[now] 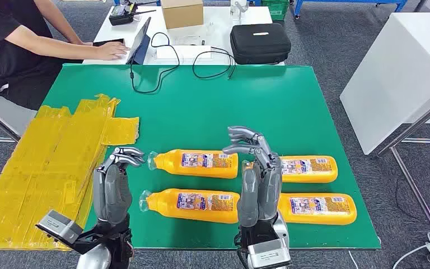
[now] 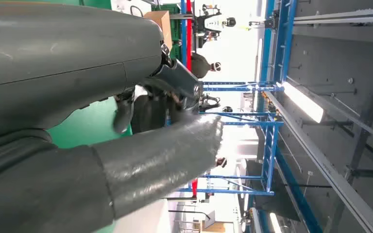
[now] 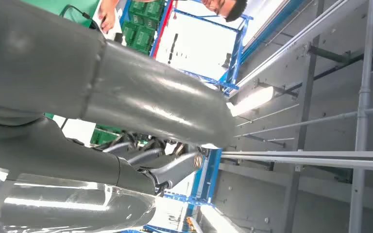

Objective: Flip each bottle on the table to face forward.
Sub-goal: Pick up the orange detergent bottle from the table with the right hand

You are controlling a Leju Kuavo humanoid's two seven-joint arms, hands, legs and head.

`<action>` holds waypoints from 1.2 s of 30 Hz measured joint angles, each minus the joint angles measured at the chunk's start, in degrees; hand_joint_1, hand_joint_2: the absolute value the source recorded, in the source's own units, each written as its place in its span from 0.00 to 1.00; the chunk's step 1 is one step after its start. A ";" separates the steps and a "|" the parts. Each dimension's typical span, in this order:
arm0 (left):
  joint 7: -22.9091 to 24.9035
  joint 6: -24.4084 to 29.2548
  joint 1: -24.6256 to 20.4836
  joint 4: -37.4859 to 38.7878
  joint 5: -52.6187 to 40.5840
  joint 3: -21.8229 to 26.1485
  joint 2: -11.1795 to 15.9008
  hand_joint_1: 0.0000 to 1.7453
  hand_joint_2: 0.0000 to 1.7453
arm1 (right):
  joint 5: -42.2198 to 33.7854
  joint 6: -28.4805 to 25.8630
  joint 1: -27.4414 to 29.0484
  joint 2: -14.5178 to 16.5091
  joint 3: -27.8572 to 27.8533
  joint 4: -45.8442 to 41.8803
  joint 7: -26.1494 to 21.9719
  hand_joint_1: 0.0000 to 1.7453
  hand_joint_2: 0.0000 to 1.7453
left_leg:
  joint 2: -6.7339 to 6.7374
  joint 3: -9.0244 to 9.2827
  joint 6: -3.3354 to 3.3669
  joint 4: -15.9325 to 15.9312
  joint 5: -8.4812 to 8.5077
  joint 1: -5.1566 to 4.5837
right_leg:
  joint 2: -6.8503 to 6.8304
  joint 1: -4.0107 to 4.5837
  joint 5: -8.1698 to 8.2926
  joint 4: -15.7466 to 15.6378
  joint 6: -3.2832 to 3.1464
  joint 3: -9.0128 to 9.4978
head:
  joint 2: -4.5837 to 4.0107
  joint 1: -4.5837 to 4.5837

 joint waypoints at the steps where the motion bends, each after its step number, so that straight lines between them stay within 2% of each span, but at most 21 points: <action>1: -0.24 0.22 -0.01 -0.01 -0.11 0.00 0.00 1.00 0.00 | -0.06 0.19 0.00 0.00 -0.01 0.00 0.04 1.00 0.00 | 0.00 0.00 0.00 0.00 0.00 0.00 | 0.00 0.00 0.00 0.00 0.00 0.00 | 0.00 0.00; 5: -3.17 3.50 -1.12 -0.42 -2.03 -0.03 0.09 1.00 0.00 | -2.37 3.85 0.26 -0.24 -0.67 0.70 -0.36 1.00 0.00 | -0.02 0.01 0.00 0.00 0.00 0.00 | -0.01 0.00 0.00 0.00 0.00 0.00 | 0.00 0.00; 6: -3.47 4.00 -1.62 -0.63 -2.30 -0.04 0.11 1.00 0.00 | -2.82 4.92 0.54 -0.26 -1.09 1.09 -0.80 0.94 0.00 | -0.03 0.01 0.00 0.00 0.00 0.00 | -0.01 0.00 0.00 0.00 0.00 0.00 | 0.00 0.00; 8: -3.37 4.19 -2.34 -0.90 -2.46 -0.07 0.13 1.00 0.00 | -2.54 6.24 1.29 -0.20 -2.02 1.74 -1.44 0.46 0.00 | -0.03 0.01 0.00 0.00 0.00 0.00 | -0.01 0.00 0.00 0.00 0.00 0.01 | 0.00 -0.01; 9: -3.33 4.20 -2.51 -0.95 -2.49 -0.09 0.14 0.80 0.00 | -2.12 6.65 1.67 -0.14 -2.43 1.97 -1.49 0.21 0.00 | -0.02 0.01 0.00 0.00 0.00 0.00 | -0.01 0.00 0.00 0.00 0.00 0.01 | 0.00 -0.01; 10: -3.31 4.19 -2.59 -0.96 -2.51 -0.11 0.14 0.59 0.00 | -1.61 6.96 2.03 -0.09 -2.81 2.16 -1.37 0.02 0.00 | -0.01 0.01 0.00 0.00 0.00 0.00 | -0.01 0.00 0.00 0.00 0.00 0.00 | 0.00 -0.02; 12: -3.30 4.14 -2.62 -0.96 -2.51 -0.15 0.15 0.19 0.00 | -0.60 7.38 2.67 -0.01 -3.44 2.45 -0.60 0.00 0.00 | -0.01 0.01 0.00 0.00 0.00 0.00 | 0.00 0.00 0.00 0.00 0.00 0.00 | 0.00 -0.02; 15: -3.30 4.17 -2.61 -0.96 -2.56 -0.15 0.15 0.19 0.00 | 0.44 7.58 3.52 0.03 -4.07 2.79 0.51 0.00 0.00 | -0.02 -0.01 0.01 0.00 -0.01 0.00 | -0.01 0.00 0.00 0.00 0.00 0.00 | 0.00 -0.01; 19: -3.24 4.33 -2.60 -0.96 -2.71 -0.14 0.15 0.00 0.00 | 0.80 7.58 4.12 0.13 -4.60 3.10 0.80 0.00 0.00 | -0.01 -0.01 0.01 0.00 -0.01 0.00 | 0.00 0.00 0.00 0.00 0.00 0.00 | 0.00 -0.01; 25: -2.64 4.76 -2.53 -0.96 -3.02 -0.01 0.15 0.00 0.00 | 3.46 5.99 4.96 0.30 -5.29 3.33 1.03 0.00 0.00 | -0.01 -0.01 0.01 0.00 -0.01 0.00 | -0.01 0.00 0.00 0.00 0.00 0.00 | 0.00 -0.01; 29: -2.74 4.92 -2.39 -0.96 -1.88 0.39 0.15 0.00 0.00 | 8.37 4.74 5.67 0.32 -5.69 3.66 3.83 0.00 1.00 | -0.01 -0.03 0.01 0.00 -0.01 0.00 | -0.01 0.00 0.00 0.00 0.00 0.00 | 0.00 -0.01; 33: -2.79 5.19 -2.26 -0.98 -0.79 1.07 0.14 0.00 0.00 | 15.16 6.25 5.30 0.22 -5.54 5.71 10.78 0.00 1.00 | -0.01 -0.07 0.01 -0.01 -0.01 0.00 | -0.01 0.00 0.00 0.00 0.00 0.01 | 0.00 0.00; 36: -2.53 4.64 -2.16 -1.12 -0.08 1.49 0.13 0.00 0.00 | 22.98 7.34 4.20 -0.04 -4.53 9.84 17.31 0.00 1.00 | -0.01 -0.10 0.01 -0.01 -0.01 0.01 | -0.01 0.00 0.00 0.00 0.00 0.01 | 0.00 0.01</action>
